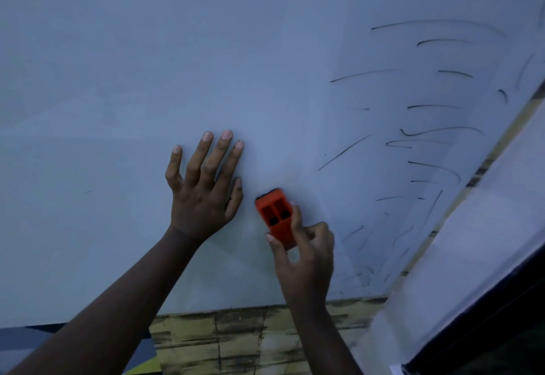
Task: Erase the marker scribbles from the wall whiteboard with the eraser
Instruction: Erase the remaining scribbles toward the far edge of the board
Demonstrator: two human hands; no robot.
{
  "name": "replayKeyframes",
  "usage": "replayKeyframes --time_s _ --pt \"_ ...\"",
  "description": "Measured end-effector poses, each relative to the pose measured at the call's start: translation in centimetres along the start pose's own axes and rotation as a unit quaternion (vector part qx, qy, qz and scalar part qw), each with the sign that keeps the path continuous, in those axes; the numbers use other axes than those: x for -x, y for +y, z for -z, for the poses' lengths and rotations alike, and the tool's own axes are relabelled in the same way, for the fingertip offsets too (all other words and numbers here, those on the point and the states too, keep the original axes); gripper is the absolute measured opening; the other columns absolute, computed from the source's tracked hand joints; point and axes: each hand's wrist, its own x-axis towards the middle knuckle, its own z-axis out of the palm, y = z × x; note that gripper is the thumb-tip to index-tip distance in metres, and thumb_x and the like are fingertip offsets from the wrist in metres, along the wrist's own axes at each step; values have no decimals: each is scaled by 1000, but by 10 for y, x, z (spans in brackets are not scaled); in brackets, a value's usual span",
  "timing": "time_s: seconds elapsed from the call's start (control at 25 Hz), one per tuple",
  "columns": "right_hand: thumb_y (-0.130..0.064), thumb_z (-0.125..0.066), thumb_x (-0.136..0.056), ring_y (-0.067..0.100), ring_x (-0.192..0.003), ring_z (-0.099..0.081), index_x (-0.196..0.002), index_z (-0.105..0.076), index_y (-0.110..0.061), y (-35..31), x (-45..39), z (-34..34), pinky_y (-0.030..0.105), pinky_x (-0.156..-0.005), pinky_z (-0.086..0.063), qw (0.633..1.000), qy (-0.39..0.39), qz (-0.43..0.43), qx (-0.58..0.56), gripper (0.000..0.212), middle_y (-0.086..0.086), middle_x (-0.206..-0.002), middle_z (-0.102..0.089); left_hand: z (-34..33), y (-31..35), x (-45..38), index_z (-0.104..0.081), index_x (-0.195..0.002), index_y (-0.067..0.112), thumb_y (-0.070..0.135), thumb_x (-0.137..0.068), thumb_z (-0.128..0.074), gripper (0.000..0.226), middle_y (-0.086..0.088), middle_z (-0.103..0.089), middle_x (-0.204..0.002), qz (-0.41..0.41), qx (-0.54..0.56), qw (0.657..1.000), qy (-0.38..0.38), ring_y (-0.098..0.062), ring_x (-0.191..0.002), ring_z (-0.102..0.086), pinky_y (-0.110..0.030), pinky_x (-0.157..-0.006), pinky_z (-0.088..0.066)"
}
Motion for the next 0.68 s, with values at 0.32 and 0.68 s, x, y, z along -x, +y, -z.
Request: replayKeyframes --time_s 0.32,0.68 --pt "-65 -66 -83 19 -82 -49 -150 -50 -35 10 -57 40 36 -66 -48 999 46 -7 7 75 -5 -92 -41 -2 0 4 -37 -166 14 32 -104 -54 67 -9 -34 -171 -4 0 1000 0 -26 -163 -22 -55 -131 -12" --pt "-74 -68 -73 15 -83 -57 -151 -49 -34 29 -140 97 30 -79 -53 947 160 -197 -195 90 6 -96 -58 -3 0 4 -35 -166 15 32 -103 -55 69 -5 -24 -176 -6 6 1000 -2 -26 -164 -22 -56 -131 -12"
